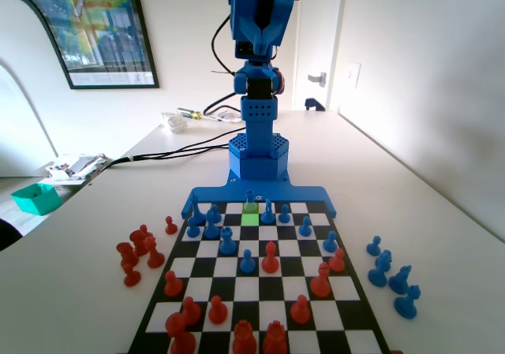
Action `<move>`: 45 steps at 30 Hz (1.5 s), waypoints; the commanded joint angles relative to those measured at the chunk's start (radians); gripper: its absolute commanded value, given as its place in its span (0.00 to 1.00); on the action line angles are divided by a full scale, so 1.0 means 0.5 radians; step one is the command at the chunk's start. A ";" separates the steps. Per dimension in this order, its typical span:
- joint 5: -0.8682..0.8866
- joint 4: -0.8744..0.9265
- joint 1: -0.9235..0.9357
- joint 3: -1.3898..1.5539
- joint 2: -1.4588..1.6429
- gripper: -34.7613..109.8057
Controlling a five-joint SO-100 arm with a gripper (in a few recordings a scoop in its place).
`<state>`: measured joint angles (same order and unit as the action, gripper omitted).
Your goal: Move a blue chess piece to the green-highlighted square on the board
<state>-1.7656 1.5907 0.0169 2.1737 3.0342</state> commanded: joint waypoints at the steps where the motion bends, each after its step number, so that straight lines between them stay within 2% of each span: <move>1: -0.025 -0.037 0.012 0.009 0.043 0.27; 15: -0.025 -0.037 0.012 0.009 0.043 0.27; 18: -0.025 -0.037 0.012 0.009 0.043 0.31; 23: -0.061 -0.040 -0.006 0.009 0.040 0.25; 25: -0.252 -0.043 -0.018 -0.021 0.037 0.25; 30: -0.331 -0.061 -0.052 -0.196 -0.043 0.25; 36: -0.730 0.178 -0.206 -0.571 -0.561 0.25; 41: -1.172 0.184 -0.288 -0.534 -0.868 0.25; 45: -1.491 -0.021 -0.301 -0.276 -0.985 0.25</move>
<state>-2.3746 1.6460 -0.1166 1.9742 2.5756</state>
